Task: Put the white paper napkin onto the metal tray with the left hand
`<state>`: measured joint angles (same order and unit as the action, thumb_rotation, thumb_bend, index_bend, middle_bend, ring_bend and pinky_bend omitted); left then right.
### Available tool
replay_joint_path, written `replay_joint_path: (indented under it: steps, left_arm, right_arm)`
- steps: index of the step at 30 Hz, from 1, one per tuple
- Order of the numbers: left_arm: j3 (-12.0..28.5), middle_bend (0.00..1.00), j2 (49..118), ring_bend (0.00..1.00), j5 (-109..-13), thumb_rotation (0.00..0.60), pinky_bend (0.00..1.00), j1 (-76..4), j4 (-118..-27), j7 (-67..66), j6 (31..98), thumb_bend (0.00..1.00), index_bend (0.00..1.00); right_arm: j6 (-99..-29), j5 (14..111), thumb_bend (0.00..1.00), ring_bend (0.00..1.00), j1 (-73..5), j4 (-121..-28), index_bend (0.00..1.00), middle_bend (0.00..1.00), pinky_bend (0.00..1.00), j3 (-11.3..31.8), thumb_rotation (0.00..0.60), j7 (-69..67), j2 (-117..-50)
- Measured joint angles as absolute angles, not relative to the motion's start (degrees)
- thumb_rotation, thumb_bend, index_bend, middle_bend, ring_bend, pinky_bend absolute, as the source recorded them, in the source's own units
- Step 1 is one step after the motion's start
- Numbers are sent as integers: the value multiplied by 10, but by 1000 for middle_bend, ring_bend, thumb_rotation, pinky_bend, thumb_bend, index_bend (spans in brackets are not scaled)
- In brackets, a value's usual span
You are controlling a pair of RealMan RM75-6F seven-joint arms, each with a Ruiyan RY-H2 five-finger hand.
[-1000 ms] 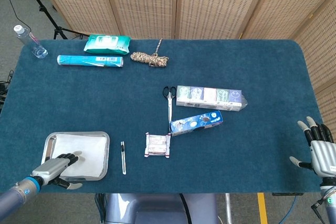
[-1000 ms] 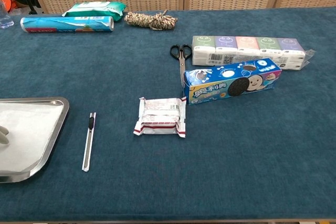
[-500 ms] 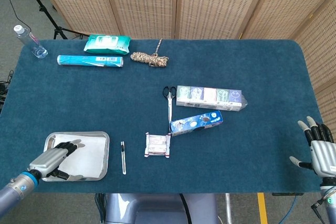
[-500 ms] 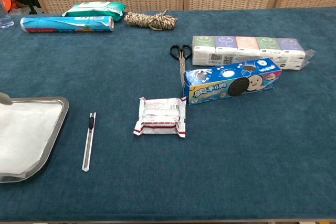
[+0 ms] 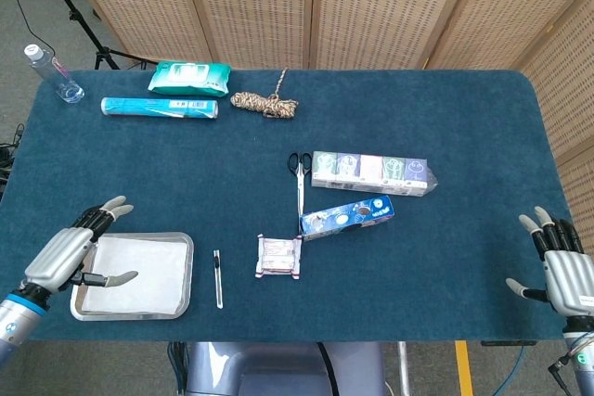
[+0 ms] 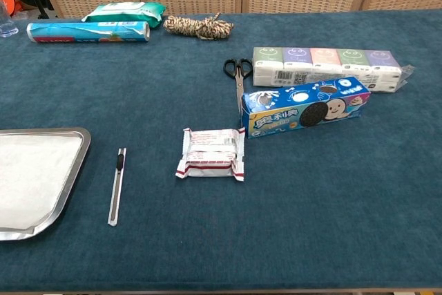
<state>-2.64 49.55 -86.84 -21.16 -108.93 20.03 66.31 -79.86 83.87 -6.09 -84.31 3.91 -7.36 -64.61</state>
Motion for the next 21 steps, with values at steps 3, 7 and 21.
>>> replay_joint_path:
  steps: [3, 7, 21]
  left_arm:
    - [-22, 0, 526, 0, -873, 300, 0, -186, -1071, 165, 714, 122, 96]
    - [-17, 0, 593, 0, -885, 300, 0, -142, -1035, 101, 807, 121, 96]
    - [6, 0, 766, 0, -901, 301, 0, -57, -862, 24, 947, 118, 96]
  right_arm:
    - [-807, 856, 0, 0, -59, -847, 112, 0, 0, 34, 600, -80, -643]
    - [-820, 879, 0, 0, -57, -852, 112, 0, 0, 25, 600, -83, -641]
    - [-818, 896, 0, 0, -60, -858, 112, 0, 0, 13, 600, -75, -644]
